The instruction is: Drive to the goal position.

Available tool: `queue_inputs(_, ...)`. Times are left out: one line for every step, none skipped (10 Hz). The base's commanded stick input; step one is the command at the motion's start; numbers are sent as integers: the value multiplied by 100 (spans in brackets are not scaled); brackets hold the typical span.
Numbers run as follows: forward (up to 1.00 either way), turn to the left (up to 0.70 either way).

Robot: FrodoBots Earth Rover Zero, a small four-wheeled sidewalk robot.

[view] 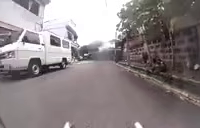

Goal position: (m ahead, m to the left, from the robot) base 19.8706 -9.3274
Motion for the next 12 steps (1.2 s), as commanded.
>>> queue_inputs(70,0)
queue_inputs(70,0)
queue_inputs(70,0)
queue_inputs(70,0)
queue_inputs(70,0)
queue_inputs(70,0)
queue_inputs(70,0)
queue_inputs(70,0)
queue_inputs(70,0)
queue_inputs(70,0)
queue_inputs(70,0)
queue_inputs(70,0)
